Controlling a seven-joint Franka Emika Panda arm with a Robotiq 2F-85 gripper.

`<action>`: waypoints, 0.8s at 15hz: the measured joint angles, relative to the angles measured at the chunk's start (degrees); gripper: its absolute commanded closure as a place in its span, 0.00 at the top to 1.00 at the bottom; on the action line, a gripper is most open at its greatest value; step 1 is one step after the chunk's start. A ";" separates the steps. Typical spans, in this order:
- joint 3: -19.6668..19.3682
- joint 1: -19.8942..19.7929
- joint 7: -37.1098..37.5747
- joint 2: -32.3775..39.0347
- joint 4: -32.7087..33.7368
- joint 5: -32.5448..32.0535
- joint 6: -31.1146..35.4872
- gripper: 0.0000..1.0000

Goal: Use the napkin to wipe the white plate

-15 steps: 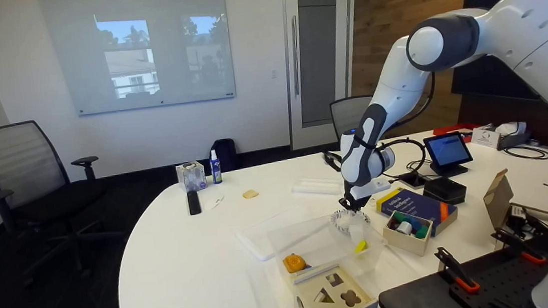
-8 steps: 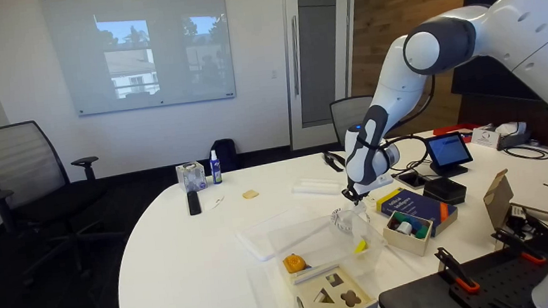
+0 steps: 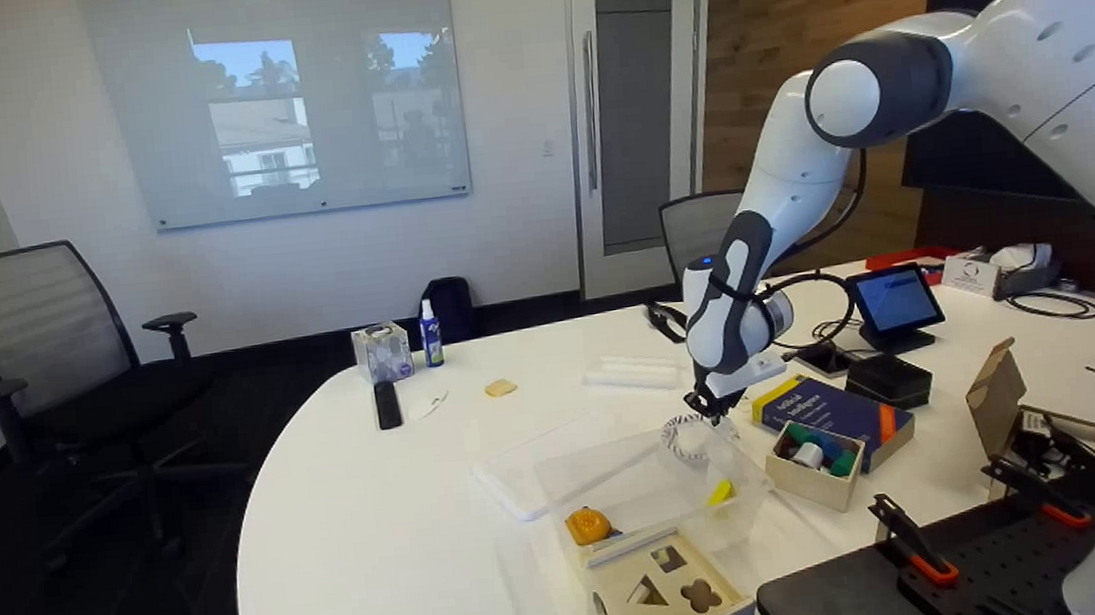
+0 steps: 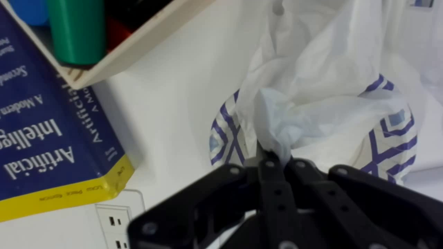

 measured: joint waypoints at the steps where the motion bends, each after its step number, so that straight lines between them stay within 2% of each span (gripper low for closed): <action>1: 1.59 -1.28 -0.04 -0.03 0.02 0.07 0.02 0.01; 3: 4.26 -3.60 -0.06 -0.06 0.09 0.34 0.49 0.01; 5: 5.32 -4.82 0.00 -0.06 0.07 0.87 2.51 0.01; 9: 4.52 -4.80 0.11 -0.05 0.02 1.94 6.76 0.01; 12: 2.17 -3.51 0.13 -0.04 0.00 1.95 6.42 0.01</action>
